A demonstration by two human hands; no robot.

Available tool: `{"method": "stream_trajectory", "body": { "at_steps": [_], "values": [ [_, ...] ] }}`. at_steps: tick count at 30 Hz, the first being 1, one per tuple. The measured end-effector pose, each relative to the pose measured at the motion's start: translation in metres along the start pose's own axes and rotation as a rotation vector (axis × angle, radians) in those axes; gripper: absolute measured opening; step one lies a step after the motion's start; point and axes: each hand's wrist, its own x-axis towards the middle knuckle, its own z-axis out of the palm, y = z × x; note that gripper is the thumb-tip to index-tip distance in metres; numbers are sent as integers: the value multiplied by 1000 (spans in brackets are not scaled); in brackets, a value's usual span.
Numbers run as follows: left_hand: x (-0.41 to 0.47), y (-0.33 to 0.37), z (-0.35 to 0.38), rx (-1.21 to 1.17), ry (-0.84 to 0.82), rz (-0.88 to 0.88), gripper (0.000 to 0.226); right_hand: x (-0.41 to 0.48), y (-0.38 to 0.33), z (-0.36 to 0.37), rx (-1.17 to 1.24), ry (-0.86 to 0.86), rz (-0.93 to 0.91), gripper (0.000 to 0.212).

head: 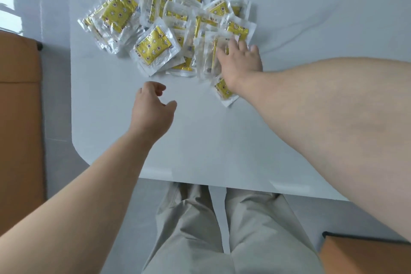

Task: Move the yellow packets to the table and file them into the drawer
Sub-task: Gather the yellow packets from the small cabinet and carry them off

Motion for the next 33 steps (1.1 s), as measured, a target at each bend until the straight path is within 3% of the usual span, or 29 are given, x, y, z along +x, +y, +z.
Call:
{"method": "stream_trajectory", "body": {
  "at_steps": [6,13,16,20,33],
  "values": [
    [-40,26,-49,-23,-77,105,25,-101,15,-31,106,49,88,70],
    [-94,71,-96,83,-249,289,15,-215,40,-63,551,158,426,35],
    [-116,94,-99,128,-303,378,11,-268,46,-64,812,218,583,19],
    [-145,123,-89,223,-382,496,10,-326,54,-55,982,292,741,5],
    [-267,164,4,655,-683,849,7,-502,37,34,1360,297,1175,18]
  ]
}}
